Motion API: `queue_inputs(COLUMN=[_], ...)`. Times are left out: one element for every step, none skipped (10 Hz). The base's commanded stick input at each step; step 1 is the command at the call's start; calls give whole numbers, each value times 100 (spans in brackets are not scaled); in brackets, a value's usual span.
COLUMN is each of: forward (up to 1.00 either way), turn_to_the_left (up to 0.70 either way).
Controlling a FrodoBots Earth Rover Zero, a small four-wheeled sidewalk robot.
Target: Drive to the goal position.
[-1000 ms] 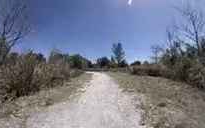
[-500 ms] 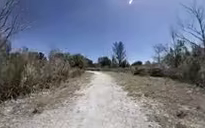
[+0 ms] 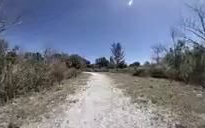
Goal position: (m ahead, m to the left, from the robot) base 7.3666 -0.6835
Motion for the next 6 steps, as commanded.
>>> queue_inputs(forward=[70,70,70,70,70,70], turn_to_the_left=[0,0,0,0,0,0])
